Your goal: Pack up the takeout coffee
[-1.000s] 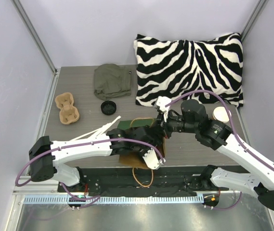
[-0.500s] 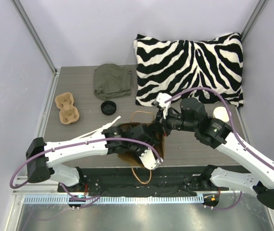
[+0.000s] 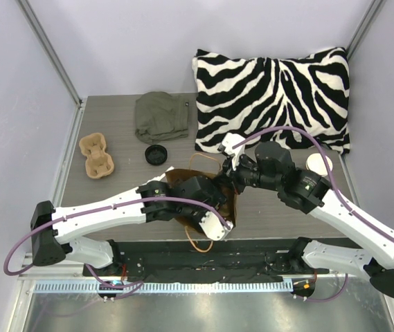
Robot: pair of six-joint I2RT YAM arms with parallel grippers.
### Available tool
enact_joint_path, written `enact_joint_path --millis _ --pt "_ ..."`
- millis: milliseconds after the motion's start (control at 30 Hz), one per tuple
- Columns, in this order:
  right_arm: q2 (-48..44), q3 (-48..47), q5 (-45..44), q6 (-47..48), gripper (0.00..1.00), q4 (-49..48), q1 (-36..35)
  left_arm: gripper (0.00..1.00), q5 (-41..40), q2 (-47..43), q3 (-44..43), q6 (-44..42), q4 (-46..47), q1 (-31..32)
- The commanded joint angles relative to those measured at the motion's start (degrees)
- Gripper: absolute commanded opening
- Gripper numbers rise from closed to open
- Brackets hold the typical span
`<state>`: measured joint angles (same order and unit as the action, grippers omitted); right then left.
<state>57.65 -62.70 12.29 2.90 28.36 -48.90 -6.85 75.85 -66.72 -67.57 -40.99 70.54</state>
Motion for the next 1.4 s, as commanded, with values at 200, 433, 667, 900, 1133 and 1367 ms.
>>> enact_joint_path --millis 200,433,667,900,1133,1367 --pt "-1.83 -0.59 -4.47 3.17 0.01 0.38 -1.98 0.76 -4.75 -1.33 -4.20 -0.99 -4.97 0.30" --pt "-3.33 0.38 -4.82 4.48 0.01 0.29 -2.16 0.76 -6.33 -0.45 -6.40 2.35 -11.03 0.30" --pt "-4.30 1.35 -2.80 4.93 0.01 0.47 -2.25 0.75 -8.79 3.68 -9.66 6.40 -17.36 0.30" --pt "-4.56 1.79 -0.34 5.19 0.01 0.12 -2.25 0.75 -9.49 6.67 -11.07 7.98 -20.01 0.30" --pt "-5.26 2.49 2.38 4.58 0.01 -0.23 -2.25 0.75 -11.87 8.34 -9.57 8.15 -17.19 0.30" --pt "-5.61 2.67 4.05 4.66 0.01 -0.06 -2.25 0.75 -10.11 8.08 -5.54 9.65 -12.98 0.30"
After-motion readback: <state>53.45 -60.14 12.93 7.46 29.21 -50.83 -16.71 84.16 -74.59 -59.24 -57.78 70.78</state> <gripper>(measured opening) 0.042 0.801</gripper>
